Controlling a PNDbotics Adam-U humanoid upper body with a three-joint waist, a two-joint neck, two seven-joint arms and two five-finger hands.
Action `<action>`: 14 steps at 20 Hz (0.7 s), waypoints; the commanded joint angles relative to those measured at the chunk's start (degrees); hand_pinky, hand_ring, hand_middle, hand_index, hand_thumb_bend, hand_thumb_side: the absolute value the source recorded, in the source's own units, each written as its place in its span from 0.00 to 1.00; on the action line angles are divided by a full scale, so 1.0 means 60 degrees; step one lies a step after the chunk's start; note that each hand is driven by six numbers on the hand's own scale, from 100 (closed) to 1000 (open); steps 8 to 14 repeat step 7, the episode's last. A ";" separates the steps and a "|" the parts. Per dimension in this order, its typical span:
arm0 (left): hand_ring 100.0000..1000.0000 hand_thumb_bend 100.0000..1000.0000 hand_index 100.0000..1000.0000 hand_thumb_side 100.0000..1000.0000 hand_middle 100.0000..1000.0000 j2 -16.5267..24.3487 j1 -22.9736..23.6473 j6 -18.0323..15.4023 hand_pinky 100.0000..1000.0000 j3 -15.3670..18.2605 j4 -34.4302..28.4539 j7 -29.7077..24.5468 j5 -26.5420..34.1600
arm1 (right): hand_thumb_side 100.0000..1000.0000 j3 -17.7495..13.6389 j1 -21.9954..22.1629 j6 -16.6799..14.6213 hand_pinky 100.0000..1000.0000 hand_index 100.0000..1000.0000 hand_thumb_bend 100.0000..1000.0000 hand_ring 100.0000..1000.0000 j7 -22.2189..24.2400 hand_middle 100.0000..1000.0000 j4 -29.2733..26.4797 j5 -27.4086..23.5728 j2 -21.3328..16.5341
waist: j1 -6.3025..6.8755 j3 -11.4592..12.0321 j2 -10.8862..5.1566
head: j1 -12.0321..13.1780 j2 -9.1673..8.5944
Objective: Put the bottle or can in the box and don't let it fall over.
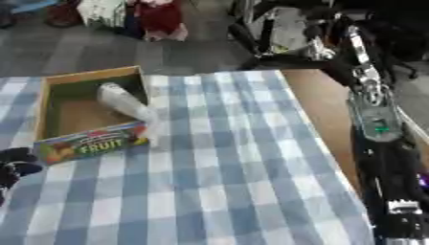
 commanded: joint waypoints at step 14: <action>0.60 0.11 0.73 1.00 0.59 0.0146 0.0080 -0.0132 0.78 -0.0064 -0.0149 -0.0115 0.0078 | 0.60 -0.0096 0.1866 0.1397 0.69 0.88 0.00 0.63 0.1303 0.68 -0.1557 -0.1443 0.0127 | 0.0118 -0.0001 -0.0262 | 0.0253 0.0323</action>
